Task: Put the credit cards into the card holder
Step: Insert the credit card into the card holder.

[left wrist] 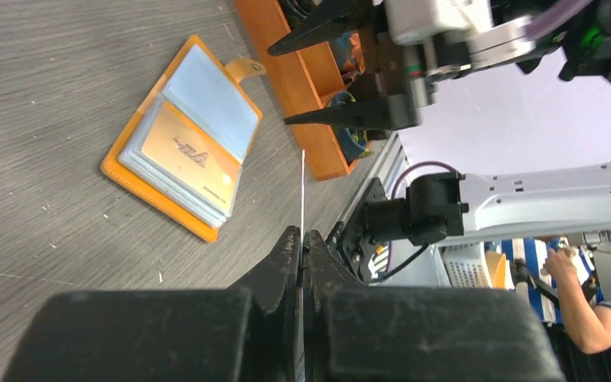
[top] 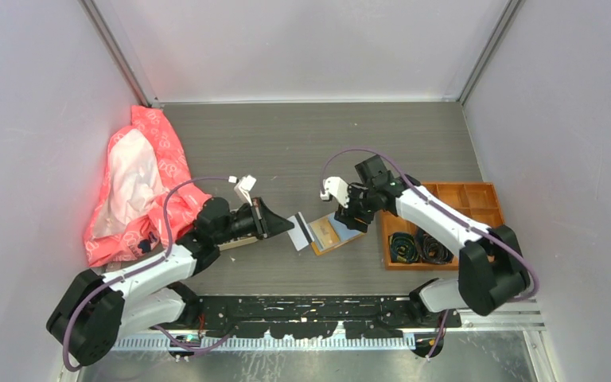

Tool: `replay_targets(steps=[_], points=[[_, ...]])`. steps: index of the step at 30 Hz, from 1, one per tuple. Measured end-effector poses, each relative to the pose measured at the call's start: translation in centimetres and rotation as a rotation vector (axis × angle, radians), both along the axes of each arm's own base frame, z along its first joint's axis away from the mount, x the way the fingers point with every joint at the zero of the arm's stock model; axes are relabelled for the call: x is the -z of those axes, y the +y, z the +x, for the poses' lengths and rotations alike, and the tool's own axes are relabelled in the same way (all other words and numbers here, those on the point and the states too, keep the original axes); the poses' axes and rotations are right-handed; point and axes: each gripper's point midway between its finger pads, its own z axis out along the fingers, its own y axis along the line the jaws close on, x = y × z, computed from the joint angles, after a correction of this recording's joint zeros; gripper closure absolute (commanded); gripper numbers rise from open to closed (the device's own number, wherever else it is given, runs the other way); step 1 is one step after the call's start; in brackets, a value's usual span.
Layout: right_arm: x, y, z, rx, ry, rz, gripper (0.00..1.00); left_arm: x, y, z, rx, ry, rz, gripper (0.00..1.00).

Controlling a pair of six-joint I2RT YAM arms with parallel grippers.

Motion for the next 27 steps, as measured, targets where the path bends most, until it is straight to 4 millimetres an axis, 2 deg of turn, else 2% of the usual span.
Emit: replay_targets(steps=[2,6,9,11,13,15,19,21,27], points=[[1.6,-0.9,1.0,0.017,-0.011,-0.076,0.44,0.1,0.0,0.4,-0.02,0.012,-0.002,1.0],[3.8,-2.4,2.8,0.061,-0.034,-0.188,0.43,1.0,-0.1,0.9,-0.043,0.041,0.009,1.0],[4.2,-3.4,3.7,0.1,-0.054,-0.232,0.4,1.8,-0.4,1.1,-0.047,0.066,0.017,1.0],[4.2,-3.8,4.2,0.123,-0.063,-0.251,0.42,2.5,-0.6,1.1,-0.046,0.083,0.025,1.0],[4.3,-4.1,4.7,0.146,-0.06,-0.261,0.48,3.0,-0.8,1.1,-0.041,0.094,0.033,1.0],[4.6,-4.1,5.1,0.157,-0.046,-0.267,0.58,3.6,-1.2,1.1,-0.033,0.103,0.04,1.0],[5.3,-4.1,4.8,0.16,0.008,-0.282,0.78,4.3,-1.8,1.1,-0.022,0.116,0.049,1.0],[5.7,-4.0,4.4,0.157,0.048,-0.288,0.84,4.7,-2.2,1.1,-0.015,0.122,0.051,1.0],[5.3,-2.5,2.3,0.106,0.156,-0.247,0.89,4.9,-3.5,1.4,0.001,0.131,0.044,1.0]])
